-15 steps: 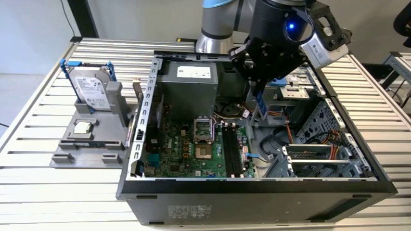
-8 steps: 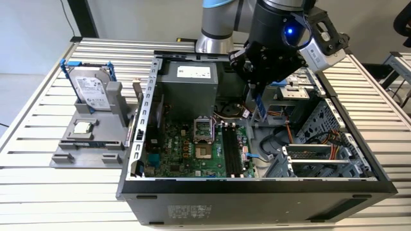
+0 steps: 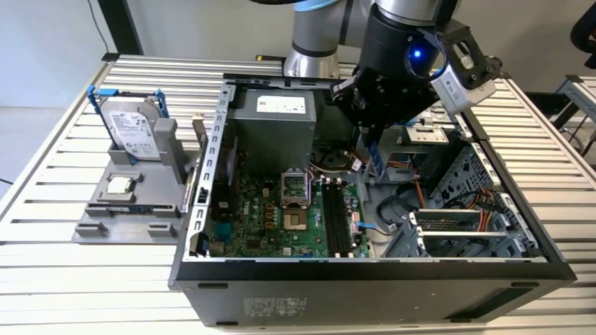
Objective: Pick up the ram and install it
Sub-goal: 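Insert the ram into the slot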
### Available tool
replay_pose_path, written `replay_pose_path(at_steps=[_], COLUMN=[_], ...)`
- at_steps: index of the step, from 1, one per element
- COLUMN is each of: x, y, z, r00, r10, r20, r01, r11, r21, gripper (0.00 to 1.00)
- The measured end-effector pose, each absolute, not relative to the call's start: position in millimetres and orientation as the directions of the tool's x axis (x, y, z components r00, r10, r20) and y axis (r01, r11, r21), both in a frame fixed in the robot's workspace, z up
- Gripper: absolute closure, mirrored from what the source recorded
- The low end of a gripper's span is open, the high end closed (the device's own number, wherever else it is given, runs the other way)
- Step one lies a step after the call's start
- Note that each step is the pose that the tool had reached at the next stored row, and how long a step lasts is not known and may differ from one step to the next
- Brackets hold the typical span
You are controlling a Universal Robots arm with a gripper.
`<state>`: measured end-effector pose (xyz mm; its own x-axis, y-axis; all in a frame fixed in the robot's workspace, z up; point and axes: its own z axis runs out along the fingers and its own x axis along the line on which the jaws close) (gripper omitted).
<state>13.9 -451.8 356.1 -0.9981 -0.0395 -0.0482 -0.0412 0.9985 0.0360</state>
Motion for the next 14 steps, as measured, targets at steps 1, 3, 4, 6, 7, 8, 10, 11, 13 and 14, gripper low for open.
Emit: replay_pose_path(at_steps=[1,3,4,6,7,8,10,11,13,14], x=[14.0,14.2,14.5,15.1,15.5,15.9,16.6,17.1,17.2,17.3], y=[-451.8,-451.8,-451.8,-451.8,-451.8,-451.8,-451.8,-451.8,-451.8,-451.8], z=[354.9,352.2,350.8,347.8,346.4,345.1,341.6,339.8,337.2,335.9], r00=[-0.998,-0.999,-0.999,-0.999,-0.999,-0.999,-0.999,-0.999,-0.998,-0.998], r10=[-0.034,-0.015,-0.006,0.007,0.011,0.014,0.021,0.025,0.032,0.034], r20=[-0.048,-0.048,-0.048,-0.048,-0.048,-0.048,-0.048,-0.048,-0.049,-0.050], r01=[-0.035,-0.017,-0.008,0.006,0.009,0.012,0.019,0.023,0.031,0.033], r11=[0.999,0.999,0.999,0.999,0.999,0.999,0.999,0.999,0.999,0.999], r21=[0.036,0.036,0.036,0.036,0.036,0.036,0.037,0.037,0.037,0.037], gripper=[1.00,1.00,1.00,1.00,1.00,1.00,1.00,1.00,1.00,1.00])
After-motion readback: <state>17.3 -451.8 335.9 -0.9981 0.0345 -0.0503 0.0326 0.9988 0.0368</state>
